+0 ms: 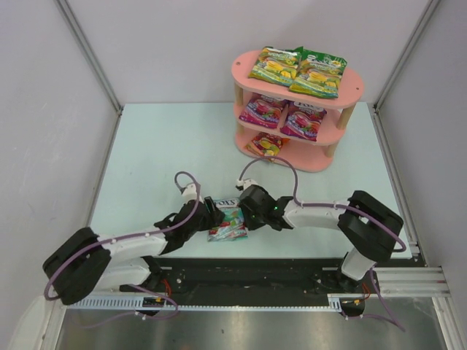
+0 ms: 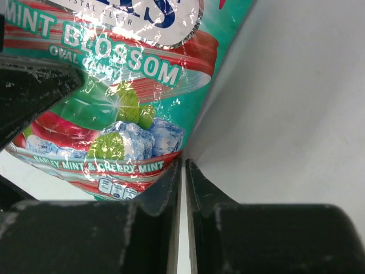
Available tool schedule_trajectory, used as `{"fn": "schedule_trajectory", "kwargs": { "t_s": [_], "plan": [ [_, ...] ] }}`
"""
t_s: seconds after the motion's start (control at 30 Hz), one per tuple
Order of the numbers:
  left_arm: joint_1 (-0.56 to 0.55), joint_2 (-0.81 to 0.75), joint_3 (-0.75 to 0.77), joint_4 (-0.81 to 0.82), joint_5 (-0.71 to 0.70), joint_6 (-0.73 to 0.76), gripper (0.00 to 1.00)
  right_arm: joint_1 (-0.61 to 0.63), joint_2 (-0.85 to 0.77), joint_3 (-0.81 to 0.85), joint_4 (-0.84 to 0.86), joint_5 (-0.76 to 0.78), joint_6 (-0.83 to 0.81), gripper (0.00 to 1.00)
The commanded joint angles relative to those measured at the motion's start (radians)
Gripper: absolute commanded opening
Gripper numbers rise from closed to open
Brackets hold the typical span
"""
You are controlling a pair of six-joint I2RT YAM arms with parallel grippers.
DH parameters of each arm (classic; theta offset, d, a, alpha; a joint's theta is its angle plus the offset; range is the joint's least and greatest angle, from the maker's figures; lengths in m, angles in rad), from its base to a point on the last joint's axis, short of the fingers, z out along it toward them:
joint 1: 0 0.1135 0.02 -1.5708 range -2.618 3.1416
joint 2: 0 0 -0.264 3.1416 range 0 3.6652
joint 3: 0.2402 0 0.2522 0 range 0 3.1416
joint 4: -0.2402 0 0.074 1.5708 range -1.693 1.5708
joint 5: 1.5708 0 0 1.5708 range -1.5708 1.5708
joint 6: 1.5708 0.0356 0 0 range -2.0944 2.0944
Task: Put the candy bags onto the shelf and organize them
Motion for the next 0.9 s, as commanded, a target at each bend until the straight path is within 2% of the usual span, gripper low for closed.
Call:
{"fn": "schedule_trajectory", "kwargs": {
  "t_s": [0.0, 0.17, 0.27, 0.43, 0.47, 0.53, 0.6, 0.63, 0.7, 0.73, 0.87],
  "plan": [
    [-0.011, 0.115, 0.097, 0.086, 0.1, 0.054, 0.6, -0.048, -0.089, -0.093, -0.104, 0.068, 0.051, 0.19],
    [-0.033, 0.086, 0.118, 0.039, 0.075, 0.063, 0.63, -0.115, -0.235, -0.188, -0.095, 0.117, 0.094, 0.42],
    [-0.071, -0.022, 0.1, -0.033, 0.02, 0.063, 0.64, -0.086, -0.342, -0.222, -0.091, 0.178, 0.146, 0.47],
    [-0.169, -0.194, 0.013, -0.049, -0.043, 0.037, 0.66, 0.003, -0.421, -0.275, 0.046, 0.221, 0.275, 0.51],
    [-0.189, -0.205, 0.002, -0.047, -0.058, 0.025, 0.66, 0.025, -0.424, -0.283, 0.075, 0.235, 0.292, 0.55],
    [-0.257, -0.228, -0.03, -0.049, -0.132, 0.011, 0.66, 0.089, -0.415, -0.289, 0.126, 0.311, 0.324, 0.58],
    [-0.344, -0.233, -0.067, -0.044, -0.217, -0.019, 0.66, 0.122, -0.393, -0.289, 0.185, 0.386, 0.351, 0.59],
    [-0.376, -0.228, -0.078, -0.041, -0.324, -0.036, 0.66, 0.138, -0.389, -0.289, 0.195, 0.402, 0.393, 0.59],
    [-0.442, -0.207, -0.108, -0.035, -0.403, -0.102, 0.65, 0.157, -0.389, -0.289, 0.231, 0.455, 0.425, 0.59],
    [-0.455, -0.195, -0.116, -0.035, -0.459, -0.127, 0.66, 0.183, -0.387, -0.289, 0.244, 0.479, 0.451, 0.59],
    [-0.488, -0.152, -0.118, -0.067, -0.536, -0.217, 0.66, 0.185, -0.338, -0.289, 0.285, 0.525, 0.535, 0.6]
  ]
}}
